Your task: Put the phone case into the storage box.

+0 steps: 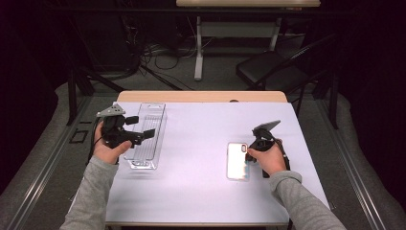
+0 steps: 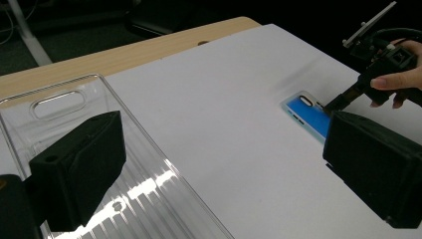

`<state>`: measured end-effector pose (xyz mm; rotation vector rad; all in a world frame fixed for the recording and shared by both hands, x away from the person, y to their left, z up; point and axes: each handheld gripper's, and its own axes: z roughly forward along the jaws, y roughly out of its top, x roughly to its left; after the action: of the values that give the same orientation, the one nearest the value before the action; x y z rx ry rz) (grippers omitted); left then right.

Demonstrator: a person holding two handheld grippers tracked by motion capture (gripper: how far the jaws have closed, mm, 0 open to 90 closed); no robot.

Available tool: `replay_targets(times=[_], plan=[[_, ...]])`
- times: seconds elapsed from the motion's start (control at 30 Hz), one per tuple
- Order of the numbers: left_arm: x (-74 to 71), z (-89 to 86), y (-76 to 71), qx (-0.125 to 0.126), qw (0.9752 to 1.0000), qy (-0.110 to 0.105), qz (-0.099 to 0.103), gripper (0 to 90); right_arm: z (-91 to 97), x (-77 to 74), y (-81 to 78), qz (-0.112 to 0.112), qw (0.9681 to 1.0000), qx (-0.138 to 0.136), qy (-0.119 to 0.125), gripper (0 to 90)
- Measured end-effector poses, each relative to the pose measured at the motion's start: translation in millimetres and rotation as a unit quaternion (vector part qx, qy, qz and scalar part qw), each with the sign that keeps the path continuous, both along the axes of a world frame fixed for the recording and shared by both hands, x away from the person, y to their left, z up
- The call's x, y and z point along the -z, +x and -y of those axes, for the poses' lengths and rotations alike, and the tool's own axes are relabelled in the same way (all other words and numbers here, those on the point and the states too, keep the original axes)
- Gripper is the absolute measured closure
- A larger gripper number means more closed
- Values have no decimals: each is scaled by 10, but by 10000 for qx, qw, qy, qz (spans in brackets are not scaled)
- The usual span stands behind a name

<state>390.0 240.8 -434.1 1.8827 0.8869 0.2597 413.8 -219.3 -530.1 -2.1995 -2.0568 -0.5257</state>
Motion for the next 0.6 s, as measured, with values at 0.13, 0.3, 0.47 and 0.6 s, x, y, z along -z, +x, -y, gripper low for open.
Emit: replay_targets(times=[0.13,0.3,0.47,0.6], plan=[[-1,-6,-1,-20,10000,-3,6,34,5,5,-2,41,10000,16,42,843],[-1,-6,-1,-22,10000,-1,6,34,5,-4,2,-39,10000,71,24,850],[-1,-9,1,-21,10000,2,10,34,26,-27,0,-149,9998,23,99,851],[-3,-16,1,-26,10000,-4,9,34,29,2,-5,-17,9999,77,87,852]])
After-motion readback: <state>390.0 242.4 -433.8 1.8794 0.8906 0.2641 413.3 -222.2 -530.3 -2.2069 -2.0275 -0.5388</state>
